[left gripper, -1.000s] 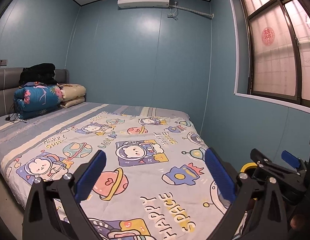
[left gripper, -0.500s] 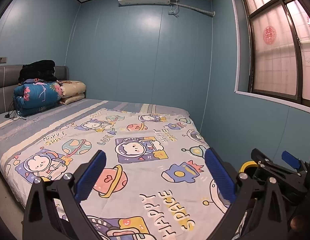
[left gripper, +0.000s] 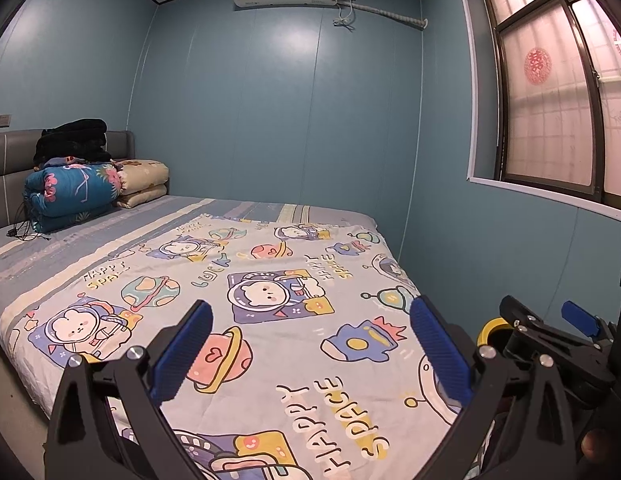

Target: Collect trash

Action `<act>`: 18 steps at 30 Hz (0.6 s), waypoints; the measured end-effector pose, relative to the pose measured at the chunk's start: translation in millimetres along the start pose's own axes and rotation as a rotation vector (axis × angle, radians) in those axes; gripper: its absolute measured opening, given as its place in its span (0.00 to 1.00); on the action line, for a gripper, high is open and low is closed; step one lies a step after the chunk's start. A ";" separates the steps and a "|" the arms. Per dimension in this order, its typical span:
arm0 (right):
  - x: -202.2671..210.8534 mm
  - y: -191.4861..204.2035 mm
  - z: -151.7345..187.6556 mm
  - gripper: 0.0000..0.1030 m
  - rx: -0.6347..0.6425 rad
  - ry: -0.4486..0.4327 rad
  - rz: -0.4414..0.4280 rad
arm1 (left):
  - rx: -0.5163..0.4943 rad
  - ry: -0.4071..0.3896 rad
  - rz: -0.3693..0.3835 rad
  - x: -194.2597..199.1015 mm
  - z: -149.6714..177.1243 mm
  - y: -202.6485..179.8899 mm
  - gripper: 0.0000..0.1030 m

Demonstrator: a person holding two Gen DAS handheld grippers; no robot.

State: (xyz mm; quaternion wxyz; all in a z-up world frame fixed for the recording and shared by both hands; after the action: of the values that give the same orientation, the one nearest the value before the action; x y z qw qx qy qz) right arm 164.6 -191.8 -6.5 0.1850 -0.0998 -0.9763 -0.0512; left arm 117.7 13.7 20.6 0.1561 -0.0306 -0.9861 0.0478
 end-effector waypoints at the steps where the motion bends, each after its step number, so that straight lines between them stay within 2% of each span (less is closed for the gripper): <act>1: -0.9 -0.5 0.7 0.92 0.000 0.002 -0.001 | -0.001 0.001 0.000 0.0 0.1 -0.2 0.92; 18: -4.0 -1.1 4.3 0.92 -0.005 0.018 0.002 | -0.004 0.008 0.005 -3.6 2.3 0.6 0.92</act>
State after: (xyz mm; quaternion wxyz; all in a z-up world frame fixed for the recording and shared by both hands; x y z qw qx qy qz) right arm 166.5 -193.0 -12.1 0.1937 -0.1008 -0.9744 -0.0543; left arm 120.5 13.9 17.3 0.1599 -0.0335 -0.9855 0.0461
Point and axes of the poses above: each gripper's, at about its wrist camera, not at the fingertips, and x roughly against the way its jaws point, y to its left, z to its underside, the point moved 8 cm from there along -x, roughly the way its jaws point, and after that the axes turned 3 degrees about y, right-handed, at the moved point
